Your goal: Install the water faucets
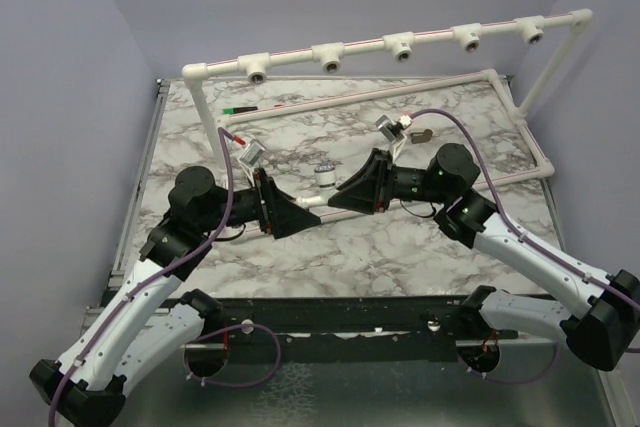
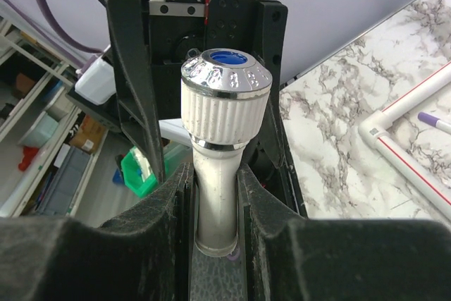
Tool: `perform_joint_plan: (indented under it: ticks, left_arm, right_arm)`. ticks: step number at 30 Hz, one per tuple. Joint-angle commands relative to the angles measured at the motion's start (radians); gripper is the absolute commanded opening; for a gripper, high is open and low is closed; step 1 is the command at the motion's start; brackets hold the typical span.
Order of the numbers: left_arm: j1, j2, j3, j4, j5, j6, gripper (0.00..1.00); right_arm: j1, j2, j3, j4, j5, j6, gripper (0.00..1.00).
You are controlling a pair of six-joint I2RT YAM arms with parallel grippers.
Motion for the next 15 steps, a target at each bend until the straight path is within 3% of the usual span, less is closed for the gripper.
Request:
perform_joint_plan:
  ticks: [1, 15]
  left_arm:
    - [0.004, -0.029, -0.049, 0.120, 0.041, -0.102, 0.82]
    - [0.004, -0.041, -0.081, 0.227, 0.030, -0.165, 0.63]
  right_arm:
    - [-0.005, 0.002, -0.031, 0.088, -0.042, 0.050, 0.00]
    - [-0.006, -0.019, -0.092, 0.104, -0.023, 0.097, 0.01]
